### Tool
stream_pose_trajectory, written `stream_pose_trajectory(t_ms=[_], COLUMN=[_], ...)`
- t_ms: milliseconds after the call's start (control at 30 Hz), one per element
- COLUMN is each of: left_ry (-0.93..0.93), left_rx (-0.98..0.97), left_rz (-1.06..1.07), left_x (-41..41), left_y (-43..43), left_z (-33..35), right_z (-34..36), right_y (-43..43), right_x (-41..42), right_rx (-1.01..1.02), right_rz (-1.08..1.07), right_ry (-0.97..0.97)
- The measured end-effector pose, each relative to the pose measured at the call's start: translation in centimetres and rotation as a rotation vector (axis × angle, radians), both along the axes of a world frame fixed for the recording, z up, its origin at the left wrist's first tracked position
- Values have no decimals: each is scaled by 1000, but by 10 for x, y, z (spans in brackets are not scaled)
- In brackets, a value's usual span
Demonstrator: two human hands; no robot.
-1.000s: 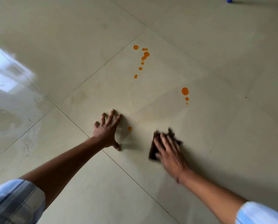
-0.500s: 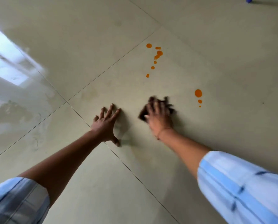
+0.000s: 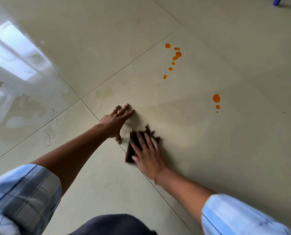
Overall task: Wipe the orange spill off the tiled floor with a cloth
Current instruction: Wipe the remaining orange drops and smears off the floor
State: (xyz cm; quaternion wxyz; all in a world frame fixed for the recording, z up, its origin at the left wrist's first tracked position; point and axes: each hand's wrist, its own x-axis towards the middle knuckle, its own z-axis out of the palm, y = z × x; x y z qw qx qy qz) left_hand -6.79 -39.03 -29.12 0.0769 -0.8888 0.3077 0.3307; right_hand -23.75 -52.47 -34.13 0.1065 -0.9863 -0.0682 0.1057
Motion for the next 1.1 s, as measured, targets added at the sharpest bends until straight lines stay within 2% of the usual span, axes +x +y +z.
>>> stream_pose_trajectory(t_ms=[67, 100, 167, 233, 267, 333, 400, 433, 533, 600, 667, 733, 833, 933, 1000, 1100], left_ry=[8, 10, 14, -9, -23, -28, -47, -60, -111, -116, -111, -80, -31, -14, 0, -9], left_rx=[-18, -27, -56, -89, -106, -130, -149, -161, -190, -180, -151, -111, -73, -109, -116, -116], left_rz=[11, 20, 59, 120, 156, 210, 241, 275, 383, 409, 431, 472, 461, 475, 467, 493], left_x=[-4, -5, -7, -8, -7, -10, -14, -17, -28, -35, -34, -29, -28, -31, -30, -27], left_y=[-2, -3, -2, 5, 10, 22, 34, 38, 47, 53, 65, 78, 96, 97, 89, 97], left_z=[2, 3, 2, -2, -4, -8, -10, -10, -8, -9, -11, -11, -11, -13, -12, -19], right_z=[8, 6, 6, 3, 1, -2, 2, 6, 8, 7, 5, -2, 7, 15, 19, 10], right_y=[-40, -66, -95, -71, -44, -2, -17, -44, -102, -74, -5, 34, -28, -83, -53, 34], right_x=[-43, -44, -9, 44, 55, 29, -29, -49, -21, 44, 75, 51, -17, 23, 85, 104], right_rx=[52, -1, -102, -105, -102, -50, 8, 29, -92, -99, -89, -18, -20, -99, -90, -32], right_rz=[94, 85, -95, -282, -280, -108, 81, 102, -114, -280, -219, -40, 148, -98, -251, -24], right_ry=[27, -7, -11, 1, -53, -62, 23, 43, 13, 32, -28, -50, 44, 13, 72, 93])
